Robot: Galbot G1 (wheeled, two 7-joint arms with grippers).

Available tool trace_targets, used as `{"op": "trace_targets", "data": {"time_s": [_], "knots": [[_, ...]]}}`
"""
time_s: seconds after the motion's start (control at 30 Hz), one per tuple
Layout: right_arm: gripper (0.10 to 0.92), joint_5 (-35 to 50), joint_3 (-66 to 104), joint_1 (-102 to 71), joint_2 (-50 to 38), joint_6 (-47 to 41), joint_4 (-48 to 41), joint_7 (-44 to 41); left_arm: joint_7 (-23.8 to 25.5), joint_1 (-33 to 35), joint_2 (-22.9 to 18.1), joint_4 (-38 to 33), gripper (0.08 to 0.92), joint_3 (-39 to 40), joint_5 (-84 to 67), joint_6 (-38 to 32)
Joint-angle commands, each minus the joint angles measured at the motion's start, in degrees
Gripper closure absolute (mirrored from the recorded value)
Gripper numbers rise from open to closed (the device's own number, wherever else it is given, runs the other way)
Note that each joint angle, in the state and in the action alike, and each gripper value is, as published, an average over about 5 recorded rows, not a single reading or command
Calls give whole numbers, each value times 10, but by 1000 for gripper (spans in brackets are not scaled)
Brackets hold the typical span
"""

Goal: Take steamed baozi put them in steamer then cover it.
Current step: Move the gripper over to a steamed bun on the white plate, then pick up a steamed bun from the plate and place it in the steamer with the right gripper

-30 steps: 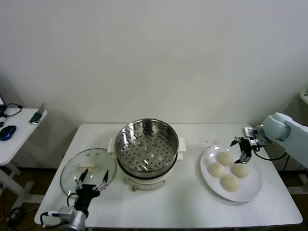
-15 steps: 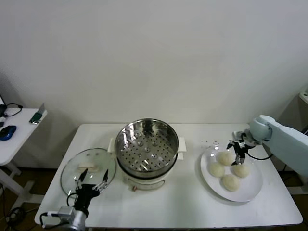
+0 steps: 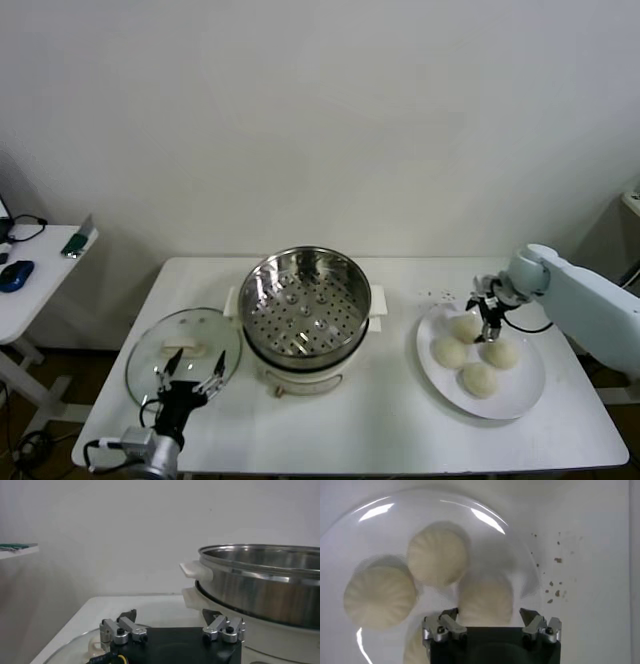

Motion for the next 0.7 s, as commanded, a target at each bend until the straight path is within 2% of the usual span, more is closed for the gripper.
{"op": "trace_targets", "data": {"time_s": [0.03,0.27,0.43,0.7], "knots": [[319,-6,10,-5,9,2,-12,1,0,-1,0,0,177,0,0,1],[363,26,-37,53,-14,11,34,-6,0,-3,0,-1,177,0,0,2],[364,85,-162,220,-33,54,120,-22,0,-3,1,-2,177,0,0,3],[363,160,-321,491,44,175,251,-34,0,-2,5,0,177,4,0,2]]}}
